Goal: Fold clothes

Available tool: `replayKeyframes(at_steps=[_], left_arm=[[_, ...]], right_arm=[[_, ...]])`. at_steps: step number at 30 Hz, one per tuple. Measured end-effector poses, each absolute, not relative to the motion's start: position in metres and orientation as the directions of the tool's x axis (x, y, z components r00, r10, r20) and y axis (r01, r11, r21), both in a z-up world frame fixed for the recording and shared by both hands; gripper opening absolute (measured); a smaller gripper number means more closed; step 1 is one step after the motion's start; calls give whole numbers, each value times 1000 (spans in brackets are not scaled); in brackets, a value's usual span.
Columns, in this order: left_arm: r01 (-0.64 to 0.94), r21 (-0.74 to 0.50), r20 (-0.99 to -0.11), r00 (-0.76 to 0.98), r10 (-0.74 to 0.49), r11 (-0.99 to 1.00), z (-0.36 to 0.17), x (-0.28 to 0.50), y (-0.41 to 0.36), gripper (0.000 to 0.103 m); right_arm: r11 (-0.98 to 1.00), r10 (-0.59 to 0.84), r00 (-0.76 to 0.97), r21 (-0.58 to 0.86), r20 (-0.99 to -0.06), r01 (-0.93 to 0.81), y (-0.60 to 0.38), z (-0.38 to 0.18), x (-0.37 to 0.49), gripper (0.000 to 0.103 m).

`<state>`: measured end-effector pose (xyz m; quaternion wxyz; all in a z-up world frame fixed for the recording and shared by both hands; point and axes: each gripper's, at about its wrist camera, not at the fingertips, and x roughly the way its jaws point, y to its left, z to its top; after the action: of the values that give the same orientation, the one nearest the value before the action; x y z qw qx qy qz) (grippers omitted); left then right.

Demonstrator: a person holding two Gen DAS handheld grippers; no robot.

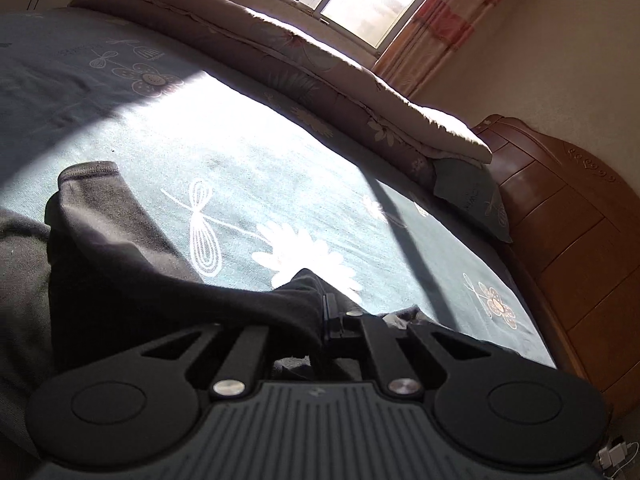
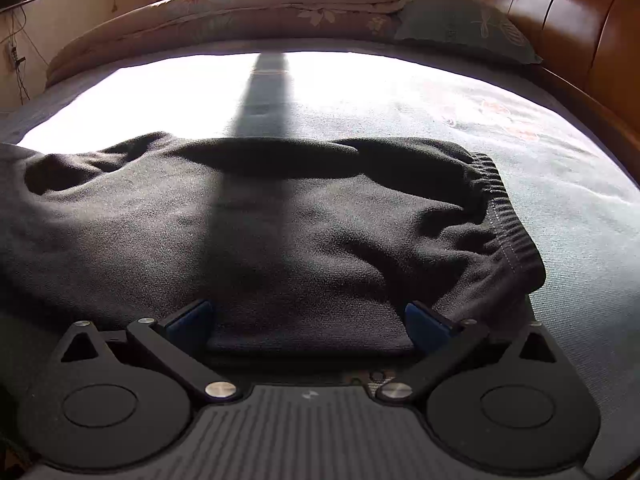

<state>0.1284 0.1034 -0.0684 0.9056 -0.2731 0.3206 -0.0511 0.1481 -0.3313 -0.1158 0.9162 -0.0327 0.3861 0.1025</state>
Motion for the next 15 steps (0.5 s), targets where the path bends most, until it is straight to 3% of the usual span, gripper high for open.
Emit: replayKeyframes(at_steps=[7,12,15], left_arm=[[-184,-540,-665,691,-282,822,-105,120,122,8],[-169,-518,-682,673,-286,838,-81,109,138,18],[-178,-486,-679,694,-241,856,-54,102,151,18]], right_arm=[[977,160,678,16,-717,-214,-331,-116,149,103],[975,159,669,10,-726,-220,-331,-115,150,103],[975,156,664,7,-732,-221,-330,-114,151,103]])
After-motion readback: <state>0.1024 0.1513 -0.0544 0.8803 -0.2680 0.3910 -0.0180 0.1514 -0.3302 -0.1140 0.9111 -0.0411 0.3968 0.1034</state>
